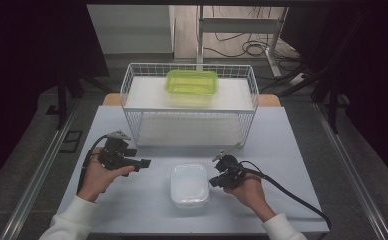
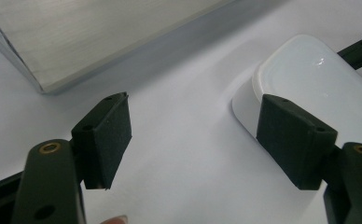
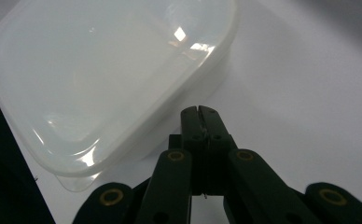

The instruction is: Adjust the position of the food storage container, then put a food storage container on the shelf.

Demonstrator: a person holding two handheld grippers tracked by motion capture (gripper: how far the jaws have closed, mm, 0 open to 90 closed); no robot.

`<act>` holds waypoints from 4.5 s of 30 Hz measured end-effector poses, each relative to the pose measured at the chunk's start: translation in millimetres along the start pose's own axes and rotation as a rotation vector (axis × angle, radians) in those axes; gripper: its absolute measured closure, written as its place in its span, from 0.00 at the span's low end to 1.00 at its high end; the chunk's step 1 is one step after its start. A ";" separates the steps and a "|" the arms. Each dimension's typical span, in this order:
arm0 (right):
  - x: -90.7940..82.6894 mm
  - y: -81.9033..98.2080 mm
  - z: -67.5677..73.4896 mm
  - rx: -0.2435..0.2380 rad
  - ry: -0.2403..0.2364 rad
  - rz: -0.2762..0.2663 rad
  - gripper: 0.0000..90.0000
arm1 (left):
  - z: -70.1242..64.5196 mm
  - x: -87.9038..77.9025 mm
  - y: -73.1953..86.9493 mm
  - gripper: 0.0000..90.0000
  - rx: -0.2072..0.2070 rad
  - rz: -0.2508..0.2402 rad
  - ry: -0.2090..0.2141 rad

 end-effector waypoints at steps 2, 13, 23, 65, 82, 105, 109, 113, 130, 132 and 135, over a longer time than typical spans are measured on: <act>-2.9 1.0 -1.6 0.002 0.013 -0.007 0.99 | 0.4 0.5 1.5 0.28 -0.010 -0.002 0.006; -16.9 14.4 -12.7 0.060 0.014 -0.090 0.98 | -6.2 4.6 10.1 0.28 -0.072 -0.038 0.065; -27.4 30.5 -13.7 0.082 0.008 -0.164 0.78 | -14.9 1.1 20.3 0.29 -0.092 -0.102 0.084; -28.4 43.8 8.2 0.197 -0.232 -0.369 0.44 | -51.6 39.8 33.6 0.29 -0.088 -0.068 0.284; -8.7 24.4 6.6 0.222 -0.270 -0.319 0.48 | -51.1 60.6 23.4 0.36 -0.207 -0.002 0.411; 6.0 26.3 -2.2 0.307 -0.386 -0.274 0.65 | -39.0 77.0 26.4 0.67 -0.294 0.043 0.586; 6.0 26.9 -2.7 0.323 -0.391 -0.266 0.69 | -34.8 78.7 29.2 0.76 -0.327 0.034 0.617; 6.1 28.1 -3.9 0.340 -0.411 -0.269 0.72 | -35.2 77.3 30.2 0.78 -0.319 0.037 0.616; 0.1 33.3 -6.8 0.369 -0.469 -0.323 0.82 | -37.9 70.6 32.4 0.86 -0.308 -0.020 0.605; -0.6 33.5 -6.7 0.365 -0.467 -0.329 0.84 | -37.9 69.2 32.5 0.87 -0.306 -0.031 0.601; -2.4 33.9 -7.0 0.353 -0.460 -0.342 0.86 | -38.0 67.9 32.5 0.90 -0.296 -0.039 0.604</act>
Point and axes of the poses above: each handheld gripper's, and its own axes: x roughly forward along the jaws, y roughly out of its underside, z roughly to its left, the point moved 1 cm from there along x, roughly forward along the jaws, and after that the axes turned 14 degrees about z, right-handed, at the moved point
